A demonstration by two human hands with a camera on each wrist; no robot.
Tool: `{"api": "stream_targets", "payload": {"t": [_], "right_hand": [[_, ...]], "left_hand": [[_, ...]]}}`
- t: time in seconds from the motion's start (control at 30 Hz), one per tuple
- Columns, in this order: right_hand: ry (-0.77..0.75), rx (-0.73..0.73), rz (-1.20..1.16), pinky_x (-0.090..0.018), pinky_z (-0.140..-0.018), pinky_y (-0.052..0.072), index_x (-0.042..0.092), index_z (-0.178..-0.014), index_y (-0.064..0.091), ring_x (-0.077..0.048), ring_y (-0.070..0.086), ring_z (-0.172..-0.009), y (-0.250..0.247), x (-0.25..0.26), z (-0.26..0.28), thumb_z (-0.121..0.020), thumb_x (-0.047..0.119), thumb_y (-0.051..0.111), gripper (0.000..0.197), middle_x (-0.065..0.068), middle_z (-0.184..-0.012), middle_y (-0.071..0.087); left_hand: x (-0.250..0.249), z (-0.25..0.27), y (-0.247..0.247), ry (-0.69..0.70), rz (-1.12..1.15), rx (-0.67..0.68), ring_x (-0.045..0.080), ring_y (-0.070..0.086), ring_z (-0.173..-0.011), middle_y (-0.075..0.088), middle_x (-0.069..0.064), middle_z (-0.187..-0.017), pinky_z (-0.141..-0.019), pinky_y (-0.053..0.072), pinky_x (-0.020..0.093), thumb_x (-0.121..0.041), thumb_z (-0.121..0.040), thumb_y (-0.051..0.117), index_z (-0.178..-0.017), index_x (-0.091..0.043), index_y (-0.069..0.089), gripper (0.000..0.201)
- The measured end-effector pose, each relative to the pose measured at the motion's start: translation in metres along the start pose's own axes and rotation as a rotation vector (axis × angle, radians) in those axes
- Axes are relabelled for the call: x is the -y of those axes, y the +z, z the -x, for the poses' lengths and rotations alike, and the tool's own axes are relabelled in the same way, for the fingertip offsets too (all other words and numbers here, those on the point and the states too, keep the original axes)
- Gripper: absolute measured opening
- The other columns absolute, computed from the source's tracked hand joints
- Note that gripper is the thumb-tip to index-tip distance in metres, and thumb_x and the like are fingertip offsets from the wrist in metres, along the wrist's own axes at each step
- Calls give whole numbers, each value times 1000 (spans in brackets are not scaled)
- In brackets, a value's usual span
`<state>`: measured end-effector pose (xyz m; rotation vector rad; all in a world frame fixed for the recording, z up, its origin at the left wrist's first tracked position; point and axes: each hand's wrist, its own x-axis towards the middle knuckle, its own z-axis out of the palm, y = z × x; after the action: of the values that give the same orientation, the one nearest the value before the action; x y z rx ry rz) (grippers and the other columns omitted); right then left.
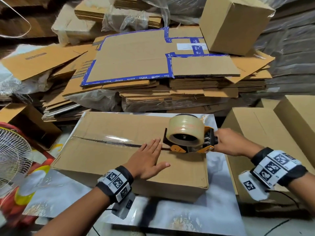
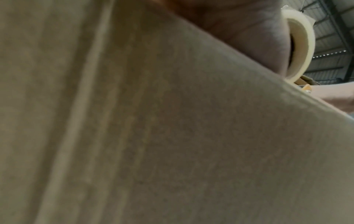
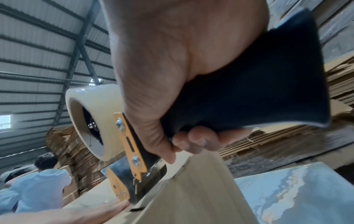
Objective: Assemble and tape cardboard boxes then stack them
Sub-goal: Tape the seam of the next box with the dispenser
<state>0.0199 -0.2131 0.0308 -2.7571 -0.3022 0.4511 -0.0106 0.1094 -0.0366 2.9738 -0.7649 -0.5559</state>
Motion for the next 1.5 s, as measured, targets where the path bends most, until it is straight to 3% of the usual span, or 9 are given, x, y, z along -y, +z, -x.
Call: {"api": "stream_targets", "payload": {"t": [0.17,0.37,0.6,0.7,0.83,1.0,1.13,1.3,1.5], "right_hand": [[-15,-62,-109,-37,-53,37,8,-68,54,-34,59,-65,-1,-22,7,-59,62,53,55,-9,-65,63],[6,-93,-158,-38,-52,39,11,-65,54,-32,59,-62,0,-26,6,-71,48,68,39,-7,-63,62],[37,-79,-131,-47,-59,54,15,-74,61,-27,63,-65,11,-25,0,-67,54,63,40,-3,-70,66],[30,-102,-152,-42,-57,53,14,-76,62,-26,62,-66,11,-28,1,-68,56,63,43,-4,-71,67],[45,-106,-182,-35,-50,37,6,-69,55,-35,56,-62,7,-30,1,-76,28,72,30,-11,-65,63],[55,-121,-231,-34,-51,32,10,-61,47,-21,43,-53,-1,-28,-2,-78,19,72,31,-18,-66,61],[2,-79,-240,-32,-52,32,13,-59,48,-16,40,-51,-5,-31,3,-80,21,74,34,-4,-57,52],[-1,-75,-237,-30,-51,36,17,-56,52,-11,44,-48,-18,-47,19,-82,28,78,38,4,-50,52],[17,-105,-228,-28,-52,39,21,-54,52,-8,49,-48,-18,-55,31,-81,28,80,39,8,-48,54]], "left_hand": [[-4,1,-1,-5,-30,-75,19,-17,-154,-17,7,-167,-127,-3,43,-75,-96,13,-160,-10,-8,94],[-26,-6,-3,70,-12,-200,20,-23,-153,-18,10,-167,-126,-10,40,-71,-99,17,-160,-10,-10,91],[-59,-30,-6,162,27,-317,24,31,-140,48,4,-143,-125,7,41,-62,-101,25,-143,-17,41,63],[-62,-37,-6,153,75,-368,20,37,-135,53,-1,-136,-125,9,40,-59,-102,26,-138,-22,47,56],[-65,-42,-9,152,37,-489,20,43,-127,57,-1,-130,-120,24,44,-50,-105,28,-133,-23,52,45],[-64,-50,-9,166,-76,-599,26,52,-111,64,4,-117,-112,36,39,-24,-94,55,-127,-16,58,34],[-58,-47,-11,232,-123,-645,22,55,-106,69,3,-110,-104,43,35,-20,-85,72,-118,-15,66,34],[-44,-45,-7,125,-225,-448,33,39,-144,44,17,-155,-121,32,45,-26,-96,57,-150,-5,42,59],[-40,-49,-4,142,-255,-379,29,22,-153,27,15,-163,-124,12,42,-33,-106,40,-157,-8,29,58]]}}
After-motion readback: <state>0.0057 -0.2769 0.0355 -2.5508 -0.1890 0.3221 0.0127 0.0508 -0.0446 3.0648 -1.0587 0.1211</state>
